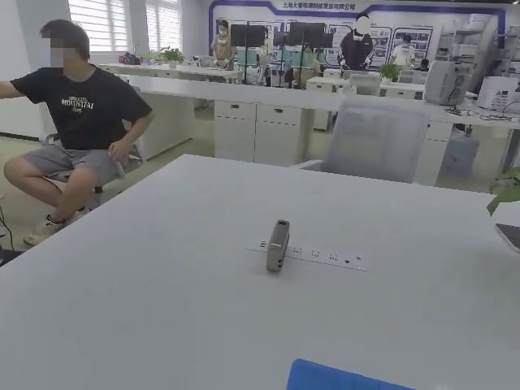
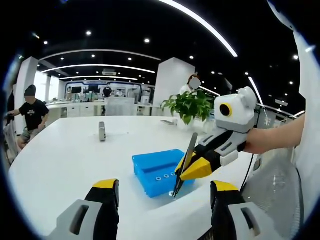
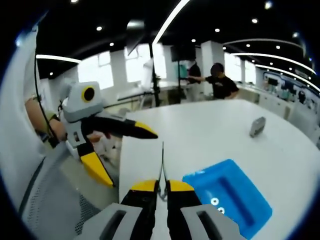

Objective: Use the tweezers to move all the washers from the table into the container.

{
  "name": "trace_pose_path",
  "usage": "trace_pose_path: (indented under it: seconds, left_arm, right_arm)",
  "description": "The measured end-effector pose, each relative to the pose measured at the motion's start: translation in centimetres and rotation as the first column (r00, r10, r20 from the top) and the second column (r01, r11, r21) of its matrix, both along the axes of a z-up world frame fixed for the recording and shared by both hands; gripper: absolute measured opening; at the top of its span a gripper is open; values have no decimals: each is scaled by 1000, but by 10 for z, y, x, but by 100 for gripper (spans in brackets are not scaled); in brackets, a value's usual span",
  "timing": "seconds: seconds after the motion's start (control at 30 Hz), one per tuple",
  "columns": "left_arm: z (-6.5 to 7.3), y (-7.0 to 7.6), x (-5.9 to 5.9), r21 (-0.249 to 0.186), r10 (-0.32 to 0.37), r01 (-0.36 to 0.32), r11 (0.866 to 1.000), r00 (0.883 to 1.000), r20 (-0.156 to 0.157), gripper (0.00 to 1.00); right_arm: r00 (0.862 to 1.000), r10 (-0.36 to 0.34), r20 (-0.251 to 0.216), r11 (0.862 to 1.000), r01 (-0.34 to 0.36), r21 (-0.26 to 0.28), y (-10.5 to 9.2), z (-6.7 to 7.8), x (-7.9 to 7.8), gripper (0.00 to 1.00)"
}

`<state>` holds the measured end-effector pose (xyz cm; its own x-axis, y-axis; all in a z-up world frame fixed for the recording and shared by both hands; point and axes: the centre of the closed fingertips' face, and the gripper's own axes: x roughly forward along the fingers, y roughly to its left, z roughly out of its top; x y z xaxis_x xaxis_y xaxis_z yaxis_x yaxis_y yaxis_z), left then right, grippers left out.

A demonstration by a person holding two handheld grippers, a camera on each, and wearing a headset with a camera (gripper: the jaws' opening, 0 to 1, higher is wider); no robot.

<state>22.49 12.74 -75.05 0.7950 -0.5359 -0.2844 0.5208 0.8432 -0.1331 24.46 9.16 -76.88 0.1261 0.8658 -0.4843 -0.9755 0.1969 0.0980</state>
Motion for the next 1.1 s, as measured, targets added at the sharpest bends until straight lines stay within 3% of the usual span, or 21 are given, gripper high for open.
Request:
trace_pose_path:
  seconds: [0.1,0.27,0.4,0.73,1.1]
  left_arm:
    - [0,0,0,-3,2,-2,1000,1000,1,76]
    - [0,-1,-1,-3,-2,2,1000,1000,-2,74]
    - [-2,-1,-1,-2,-6,6,1000,1000,-11,73]
    - [-5,-2,-2,-3,-19,19,1000,999,-29,72]
    - [-4,-3,-4,-18,-26,25,1000,999,-40,71]
  right_arm:
    - [1000,-27,-3,999,27,37,-1,13,11,3]
    - [997,-75,-24,995,77,63,-3,17,32,3]
    - [988,-139,-73,984,146,103,-1,21,49,3]
    - [963,-235,-131,968,244,55,-3,-2,84,3]
    - [956,-250,-153,968,252,-9,6,-26,92,3]
